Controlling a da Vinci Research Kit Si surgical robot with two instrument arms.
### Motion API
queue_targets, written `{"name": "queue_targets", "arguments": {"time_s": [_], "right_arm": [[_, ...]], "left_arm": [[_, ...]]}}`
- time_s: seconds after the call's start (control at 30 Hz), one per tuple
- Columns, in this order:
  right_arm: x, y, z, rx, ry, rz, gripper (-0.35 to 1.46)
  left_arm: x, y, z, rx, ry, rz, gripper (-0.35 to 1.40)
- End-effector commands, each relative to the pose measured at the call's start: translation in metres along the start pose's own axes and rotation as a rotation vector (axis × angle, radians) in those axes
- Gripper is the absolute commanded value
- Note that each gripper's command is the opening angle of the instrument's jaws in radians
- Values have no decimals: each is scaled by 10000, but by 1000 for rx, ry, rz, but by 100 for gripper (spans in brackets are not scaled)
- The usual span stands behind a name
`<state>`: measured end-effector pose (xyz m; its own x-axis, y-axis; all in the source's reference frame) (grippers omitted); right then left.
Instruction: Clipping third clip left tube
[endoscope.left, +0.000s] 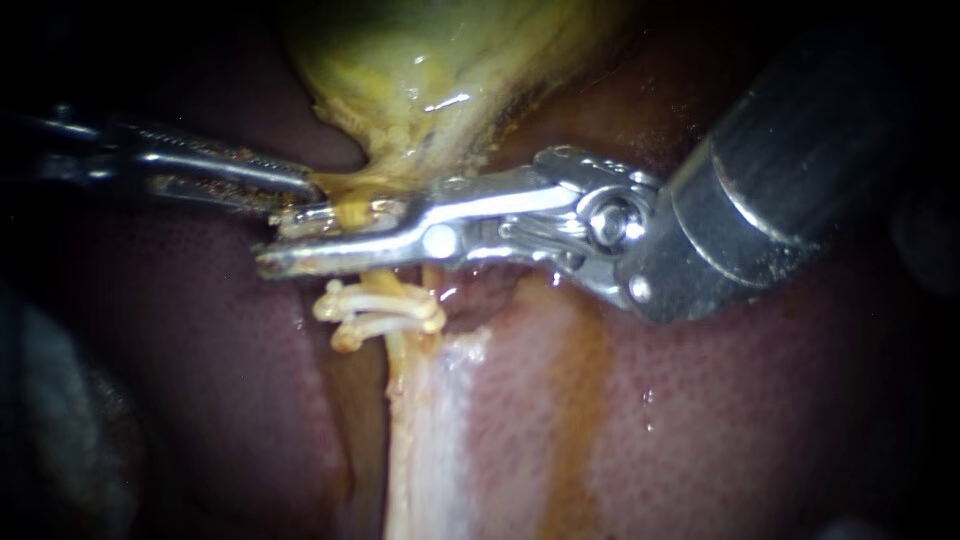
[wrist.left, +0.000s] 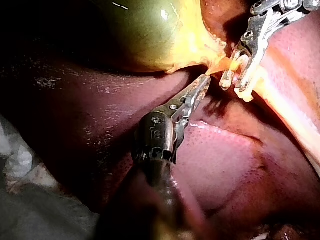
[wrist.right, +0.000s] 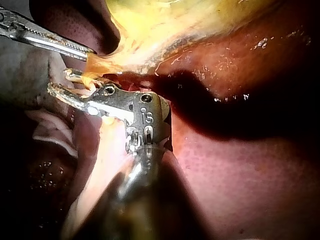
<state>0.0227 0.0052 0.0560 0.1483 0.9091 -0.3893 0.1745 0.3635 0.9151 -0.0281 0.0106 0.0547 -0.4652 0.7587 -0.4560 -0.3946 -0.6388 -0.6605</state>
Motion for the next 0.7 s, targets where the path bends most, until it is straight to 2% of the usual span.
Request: {"name": "queue_targets", "arguments": {"time_s": [0.03, 0.17, 0.7], "right_arm": [[-2, 1, 0, 1, -1, 9, -6], [-3, 3, -5, 2, -3, 27, -35], [-6, 4, -11, 4, -6, 25, -35]], "left_arm": [[0, 0, 0, 0, 0, 0, -35], [0, 0, 0, 0, 0, 0, -35], [0, 0, 0, 0, 0, 0, -35]]}}
